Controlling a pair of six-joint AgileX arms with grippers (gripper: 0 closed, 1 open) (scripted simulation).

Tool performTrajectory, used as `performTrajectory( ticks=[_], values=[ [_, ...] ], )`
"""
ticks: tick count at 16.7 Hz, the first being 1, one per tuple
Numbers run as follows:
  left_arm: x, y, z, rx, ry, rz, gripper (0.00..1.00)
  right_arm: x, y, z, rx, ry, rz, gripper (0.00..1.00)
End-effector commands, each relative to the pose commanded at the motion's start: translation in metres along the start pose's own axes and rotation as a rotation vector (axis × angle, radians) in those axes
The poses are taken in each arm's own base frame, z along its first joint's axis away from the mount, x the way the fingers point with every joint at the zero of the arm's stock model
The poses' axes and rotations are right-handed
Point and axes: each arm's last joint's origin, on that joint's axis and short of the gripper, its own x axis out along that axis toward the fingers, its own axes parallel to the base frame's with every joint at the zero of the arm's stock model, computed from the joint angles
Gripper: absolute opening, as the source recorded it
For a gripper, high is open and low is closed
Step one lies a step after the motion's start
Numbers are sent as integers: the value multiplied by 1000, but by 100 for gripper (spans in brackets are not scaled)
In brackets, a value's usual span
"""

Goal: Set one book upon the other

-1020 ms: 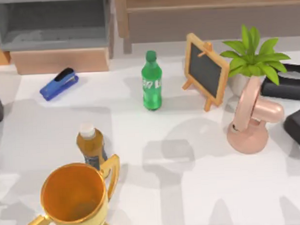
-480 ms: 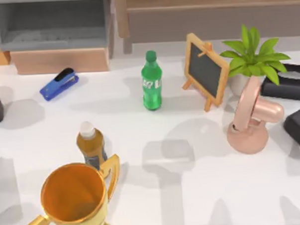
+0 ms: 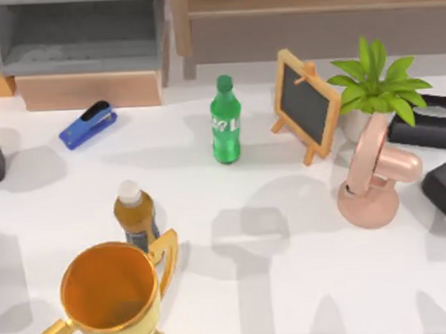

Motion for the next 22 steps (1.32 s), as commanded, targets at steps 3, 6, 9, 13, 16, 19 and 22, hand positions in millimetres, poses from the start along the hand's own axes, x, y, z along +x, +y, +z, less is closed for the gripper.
performTrajectory(
  ticks=[3,6,9,13,16,19,22],
  values=[
    [2,0,0,-2,2,-1,0,0,0,0,0,0,0,100],
    [2,0,0,-2,2,-1,0,0,0,0,0,0,0,100],
    [2,0,0,-2,2,-1,23,0,0,0,0,0,0,100],
    [2,0,0,-2,2,-1,53,0,0,0,0,0,0,100],
    [2,0,0,-2,2,-1,75,0,0,0,0,0,0,100],
    [2,0,0,-2,2,-1,98,0,0,0,0,0,0,100],
    [2,0,0,-2,2,-1,100,0,0,0,0,0,0,100]
  ],
)
